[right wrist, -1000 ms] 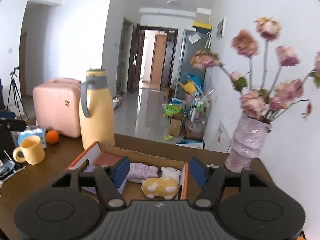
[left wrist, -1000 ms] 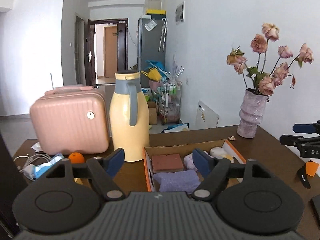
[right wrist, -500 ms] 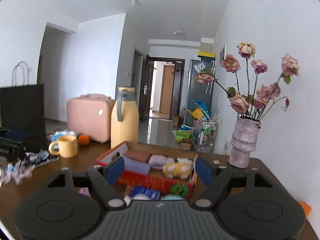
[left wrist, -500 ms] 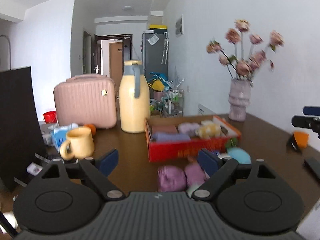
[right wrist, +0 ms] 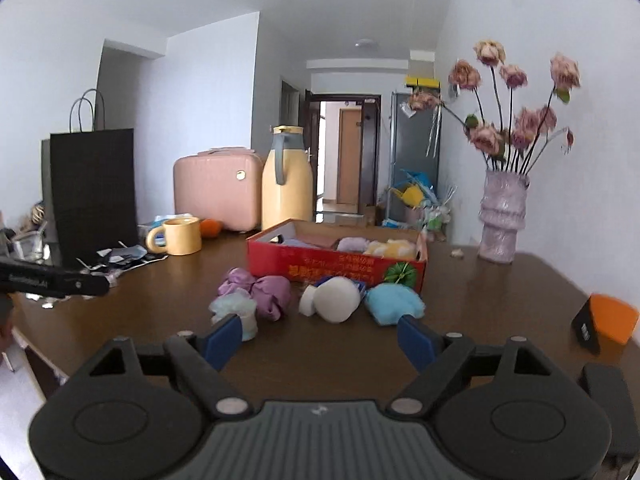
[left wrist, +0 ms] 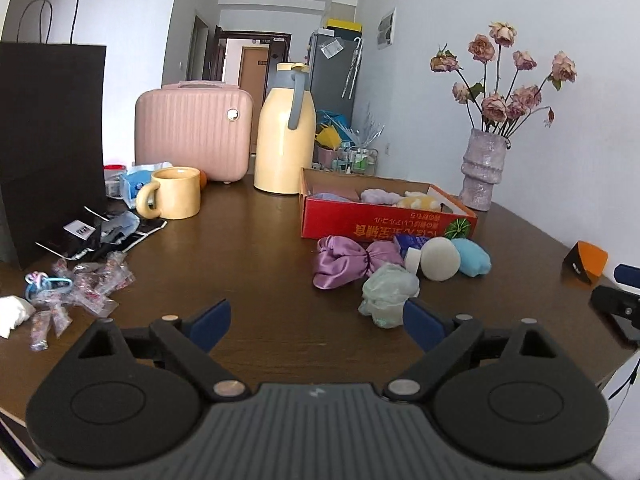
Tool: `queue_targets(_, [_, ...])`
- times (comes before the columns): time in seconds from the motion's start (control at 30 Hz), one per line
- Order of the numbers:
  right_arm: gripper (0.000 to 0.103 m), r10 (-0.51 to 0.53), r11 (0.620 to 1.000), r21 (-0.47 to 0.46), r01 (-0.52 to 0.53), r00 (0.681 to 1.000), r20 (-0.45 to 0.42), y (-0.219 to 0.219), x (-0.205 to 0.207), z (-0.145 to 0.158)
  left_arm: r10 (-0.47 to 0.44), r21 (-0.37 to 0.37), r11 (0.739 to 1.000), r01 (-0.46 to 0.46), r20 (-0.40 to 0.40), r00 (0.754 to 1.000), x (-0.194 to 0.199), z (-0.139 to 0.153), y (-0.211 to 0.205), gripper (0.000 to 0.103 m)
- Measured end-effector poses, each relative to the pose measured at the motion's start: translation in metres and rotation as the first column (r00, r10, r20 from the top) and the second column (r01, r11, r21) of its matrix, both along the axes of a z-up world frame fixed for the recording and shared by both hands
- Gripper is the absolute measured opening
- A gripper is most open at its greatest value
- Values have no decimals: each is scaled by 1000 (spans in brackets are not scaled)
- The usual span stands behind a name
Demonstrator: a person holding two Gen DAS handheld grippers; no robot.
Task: Organize soft objects
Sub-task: 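Withdraw both open grippers from the box back over the pile, then close both grippers on the purple satin scrunchie and lift it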
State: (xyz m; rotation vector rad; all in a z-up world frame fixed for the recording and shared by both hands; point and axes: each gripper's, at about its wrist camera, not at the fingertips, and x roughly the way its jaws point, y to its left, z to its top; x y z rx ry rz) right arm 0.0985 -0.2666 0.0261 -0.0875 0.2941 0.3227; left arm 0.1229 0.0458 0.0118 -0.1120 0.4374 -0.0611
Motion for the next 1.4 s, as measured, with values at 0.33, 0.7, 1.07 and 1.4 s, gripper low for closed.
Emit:
queue_targets(0.33, [73,1,997,75,7,994,-105,14,53,-13,-32,-36,999,29,-77,997,61,-14,3,94])
queue_targets(0.7, [49,132,972,224,-67,948,-291,55,195,-33,-190,-71,981,179,-214,958,198,-33,7,75])
queue_targets(1.07, [26,213,967,213,-141,906,-367,107,269,-71,-340,-334,908,253,-233,911,245,-67,32,15])
queue_targets(1.4, [11,227,968,174,-180,922,-312,111,264,-68,-365,-336,896,292,-181,913,234,-53,27,4])
